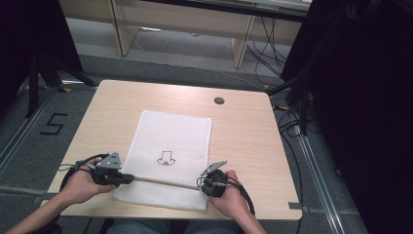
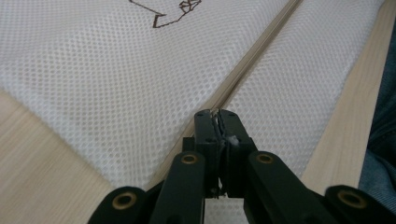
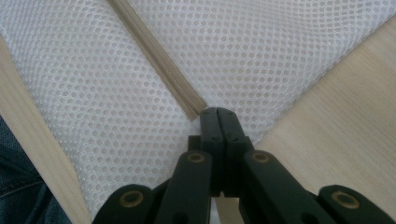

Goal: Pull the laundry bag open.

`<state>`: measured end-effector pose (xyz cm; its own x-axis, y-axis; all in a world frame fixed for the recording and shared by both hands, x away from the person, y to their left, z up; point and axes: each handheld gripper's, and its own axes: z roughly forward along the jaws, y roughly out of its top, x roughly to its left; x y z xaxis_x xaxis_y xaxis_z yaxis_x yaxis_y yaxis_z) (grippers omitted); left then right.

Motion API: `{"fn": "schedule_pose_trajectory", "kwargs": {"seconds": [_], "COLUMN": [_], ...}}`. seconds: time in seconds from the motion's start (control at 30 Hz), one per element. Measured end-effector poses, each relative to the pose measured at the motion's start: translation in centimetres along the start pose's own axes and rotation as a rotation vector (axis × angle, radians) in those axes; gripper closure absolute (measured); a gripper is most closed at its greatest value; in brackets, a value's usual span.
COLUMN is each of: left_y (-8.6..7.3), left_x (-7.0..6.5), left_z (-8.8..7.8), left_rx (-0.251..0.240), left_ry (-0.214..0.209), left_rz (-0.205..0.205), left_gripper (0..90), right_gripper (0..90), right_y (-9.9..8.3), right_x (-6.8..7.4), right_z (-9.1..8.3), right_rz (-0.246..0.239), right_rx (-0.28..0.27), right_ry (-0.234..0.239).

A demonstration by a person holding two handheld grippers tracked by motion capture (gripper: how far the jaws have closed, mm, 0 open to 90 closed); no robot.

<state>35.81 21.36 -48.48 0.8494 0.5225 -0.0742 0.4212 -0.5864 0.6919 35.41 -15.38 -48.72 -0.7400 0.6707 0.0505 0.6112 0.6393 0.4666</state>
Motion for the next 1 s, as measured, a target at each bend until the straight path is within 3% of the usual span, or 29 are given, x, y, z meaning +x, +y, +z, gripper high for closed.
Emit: {"fn": "schedule_pose_trajectory", "kwargs": {"seconds": [0.17,0.2,0.3,0.53,0.57,0.6,0.67,0.73,1.0], "left_y": [-0.4,-0.5,-0.7,-1.5,-1.5,-1.6,-1.8,-1.8,-1.9], "left_x": [0.5,0.3,0.6,1.0,1.1,1.1,1.2,1.2,1.2], "left_z": [-0.5,-0.4,-0.7,-1.1,-1.3,-1.2,-1.3,-1.3,-1.3], "left_rx": [0.025,0.013,0.035,0.068,0.08,0.088,0.099,0.113,0.131], "left_ry": [0.022,0.026,0.042,0.088,0.084,0.105,0.109,0.126,0.128], "left_rz": [0.026,-0.007,0.004,-0.029,-0.013,-0.036,-0.021,-0.043,-0.036], "left_gripper": [87.2,87.2,87.2,87.2,87.2,87.2,87.2,87.2,87.1], "right_gripper": [90.0,90.0,90.0,90.0,90.0,90.0,90.0,90.0,90.0], "right_y": [0.0,0.0,0.0,0.0,0.0,0.0,0.0,0.1,0.1], "right_x": [0.0,0.0,0.0,0.0,0.0,0.0,0.0,-0.1,0.0], "right_z": [0.0,0.0,0.0,0.0,0.0,0.0,0.0,0.0,0.0], "right_rz": [-0.008,-0.008,-0.009,-0.01,-0.009,-0.009,-0.008,-0.01,-0.001], "right_rx": [-0.004,-0.004,-0.003,-0.003,-0.003,-0.002,-0.001,-0.001,0.003], "right_ry": [-0.005,-0.005,-0.004,-0.005,-0.004,-0.005,-0.005,-0.004,0.0]}}
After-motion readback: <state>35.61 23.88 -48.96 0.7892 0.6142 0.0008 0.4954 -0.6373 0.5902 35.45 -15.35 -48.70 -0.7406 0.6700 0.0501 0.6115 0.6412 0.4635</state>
